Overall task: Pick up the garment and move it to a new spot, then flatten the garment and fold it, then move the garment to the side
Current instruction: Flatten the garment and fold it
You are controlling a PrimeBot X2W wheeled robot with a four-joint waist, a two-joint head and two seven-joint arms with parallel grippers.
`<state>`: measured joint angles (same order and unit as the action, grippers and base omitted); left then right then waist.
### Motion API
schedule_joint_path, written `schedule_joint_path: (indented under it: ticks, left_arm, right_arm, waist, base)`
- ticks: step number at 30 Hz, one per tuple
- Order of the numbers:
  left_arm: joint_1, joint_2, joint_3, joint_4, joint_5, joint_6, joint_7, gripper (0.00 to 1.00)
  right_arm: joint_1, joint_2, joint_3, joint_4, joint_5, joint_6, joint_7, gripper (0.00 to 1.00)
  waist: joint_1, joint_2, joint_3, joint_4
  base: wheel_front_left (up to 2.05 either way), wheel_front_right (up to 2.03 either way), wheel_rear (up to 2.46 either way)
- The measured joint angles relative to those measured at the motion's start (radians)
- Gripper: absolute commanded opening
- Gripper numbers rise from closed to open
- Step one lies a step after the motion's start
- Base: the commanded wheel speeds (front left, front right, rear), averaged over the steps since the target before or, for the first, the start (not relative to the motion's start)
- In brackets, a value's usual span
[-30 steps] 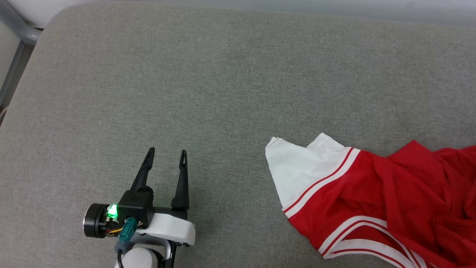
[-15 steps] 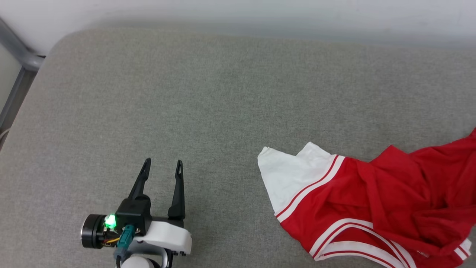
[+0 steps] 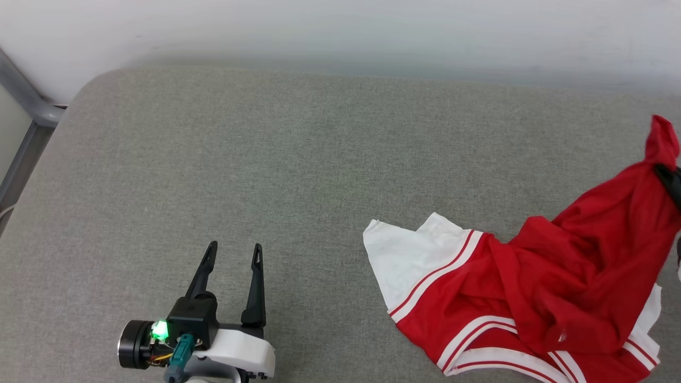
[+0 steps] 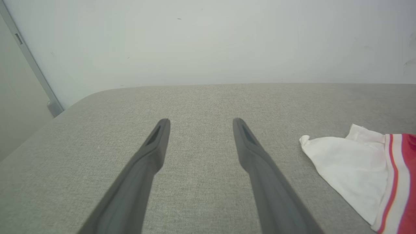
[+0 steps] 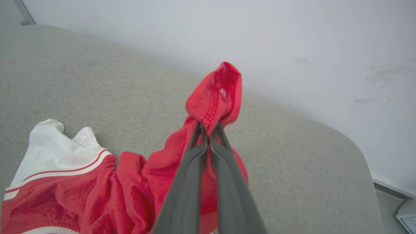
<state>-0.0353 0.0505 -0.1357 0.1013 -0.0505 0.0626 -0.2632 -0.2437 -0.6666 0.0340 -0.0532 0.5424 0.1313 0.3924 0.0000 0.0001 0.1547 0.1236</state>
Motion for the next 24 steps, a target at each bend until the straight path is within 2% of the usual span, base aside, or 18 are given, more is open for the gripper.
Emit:
schedule_joint_path:
  ticks: [5,10,17,21,24]
  left_arm:
    - [-0.008,0.000,-0.013,-0.005,-0.008,0.000,0.000,1.00]
    - [-0.039,0.000,-0.024,-0.010,-0.017,0.000,0.000,1.00]
    - [-0.088,0.000,-0.044,-0.015,-0.033,0.002,0.000,1.00]
    - [-0.109,0.000,-0.053,-0.016,-0.044,0.008,0.000,1.00]
    - [-0.118,0.000,-0.060,-0.016,-0.051,0.015,0.000,1.00]
  right_arm:
    - [-0.109,0.019,0.058,-0.012,-0.028,0.000,0.022,0.00]
    - [-0.323,0.040,0.167,0.081,-0.071,0.000,0.020,0.00]
    - [-0.647,0.146,0.283,0.366,-0.129,0.000,-0.029,0.00]
    - [-0.737,0.195,0.365,0.548,-0.143,0.000,-0.030,0.00]
    - [-0.761,0.207,0.453,0.663,-0.134,0.000,-0.003,0.00]
  waist:
    - [0.0000,0.0000,0.024,0.013]
    - [0.0000,0.0000,0.069,0.033]
    - [0.0001,0.0000,0.142,0.066]
    - [0.0001,0.0000,0.178,0.086]
    - [0.0001,0.0000,0.197,0.099]
  base:
    - [0.00,0.00,0.00]
    - [0.00,0.00,0.00]
    - [0.00,0.00,0.00]
    - [0.00,0.00,0.00]
    - [0.00,0.00,0.00]
